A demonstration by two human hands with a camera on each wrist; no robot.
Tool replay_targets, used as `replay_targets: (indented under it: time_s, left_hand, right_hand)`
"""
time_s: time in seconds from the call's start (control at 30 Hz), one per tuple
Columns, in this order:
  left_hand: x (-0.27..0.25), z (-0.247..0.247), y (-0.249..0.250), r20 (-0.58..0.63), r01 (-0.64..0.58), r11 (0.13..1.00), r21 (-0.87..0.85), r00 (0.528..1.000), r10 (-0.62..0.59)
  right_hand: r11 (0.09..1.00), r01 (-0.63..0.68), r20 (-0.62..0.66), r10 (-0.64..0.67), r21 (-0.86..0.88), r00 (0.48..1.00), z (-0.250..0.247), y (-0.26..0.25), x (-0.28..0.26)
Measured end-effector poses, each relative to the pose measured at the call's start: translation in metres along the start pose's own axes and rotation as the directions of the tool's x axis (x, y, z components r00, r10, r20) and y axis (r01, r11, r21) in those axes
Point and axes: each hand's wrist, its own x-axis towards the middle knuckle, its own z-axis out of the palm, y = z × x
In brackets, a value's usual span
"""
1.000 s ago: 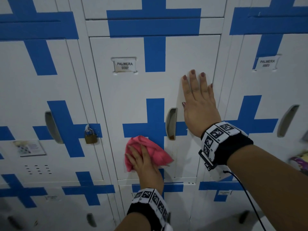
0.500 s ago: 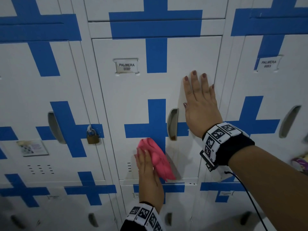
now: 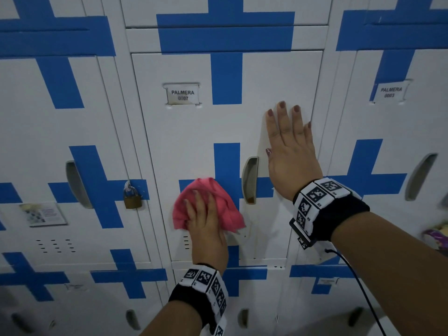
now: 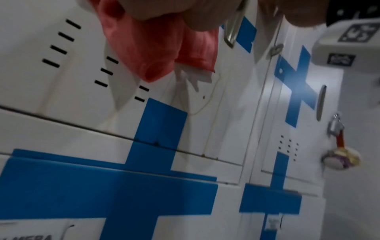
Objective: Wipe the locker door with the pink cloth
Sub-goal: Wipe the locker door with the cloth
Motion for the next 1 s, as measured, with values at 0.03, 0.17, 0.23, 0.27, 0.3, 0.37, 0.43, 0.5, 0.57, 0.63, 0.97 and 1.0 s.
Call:
replay_targets:
  time_s: [0.03,0.17,0.23,0.27,0.3,0.37,0.43,0.5,0.57,0.63,0.97,1.0]
  left_hand:
    - [-0.001,0.003,-0.001,0.029,-0.027,0.999,0.020,0.999,0.027]
    - [-0.009,0.011,-0.004,0.144,-0.189,0.975,0.117,0.975,0.172]
    - [-0.012,0.014,-0.003,0.171,-0.284,0.942,0.182,0.952,0.254]
    - [-0.013,0.015,-0.003,0.174,-0.322,0.920,0.221,0.942,0.288]
    - [-0.014,0.014,-0.004,0.179,-0.350,0.899,0.263,0.934,0.311]
    - [-0.015,0.011,-0.008,0.215,-0.406,0.858,0.314,0.911,0.352]
    - [-0.014,0.006,-0.016,0.277,-0.471,0.814,0.341,0.877,0.392]
    - [-0.012,-0.001,-0.024,0.359,-0.534,0.755,0.381,0.838,0.411]
    - [-0.010,-0.008,-0.033,0.424,-0.587,0.697,0.411,0.801,0.424]
    - [-0.006,-0.015,-0.040,0.465,-0.640,0.645,0.418,0.760,0.453]
    - [-0.001,-0.041,-0.078,0.632,-0.743,0.538,0.400,0.648,0.425]
    - [-0.003,-0.042,-0.083,0.639,-0.722,0.552,0.417,0.665,0.386]
  right_hand:
    - [1.000,-0.001,0.000,0.001,0.001,1.000,0.000,0.000,0.000]
    - [1.000,0.000,0.006,0.000,-0.005,1.000,0.000,0.000,0.000]
    - [1.000,0.000,0.012,0.000,-0.004,1.000,-0.001,0.000,0.000]
    - [1.000,0.002,0.013,-0.002,-0.003,1.000,-0.001,0.000,0.000]
    - [1.000,0.004,0.012,-0.004,-0.002,1.000,-0.001,0.000,0.000]
    - [1.000,0.006,0.012,-0.006,0.001,1.000,-0.002,0.000,0.000]
    - [1.000,0.006,0.017,-0.006,0.004,1.000,-0.002,0.000,0.000]
    - [1.000,0.007,0.019,-0.007,0.007,1.000,-0.002,0.000,0.000]
    - [1.000,0.007,0.020,-0.007,0.012,1.000,-0.003,0.000,0.000]
    - [1.000,0.008,0.021,-0.009,0.015,1.000,-0.003,0.000,0.000]
    - [1.000,0.012,0.030,-0.012,0.005,0.999,-0.004,0.001,-0.001]
    - [1.000,0.012,0.029,-0.013,0.007,1.000,-0.004,0.001,-0.001]
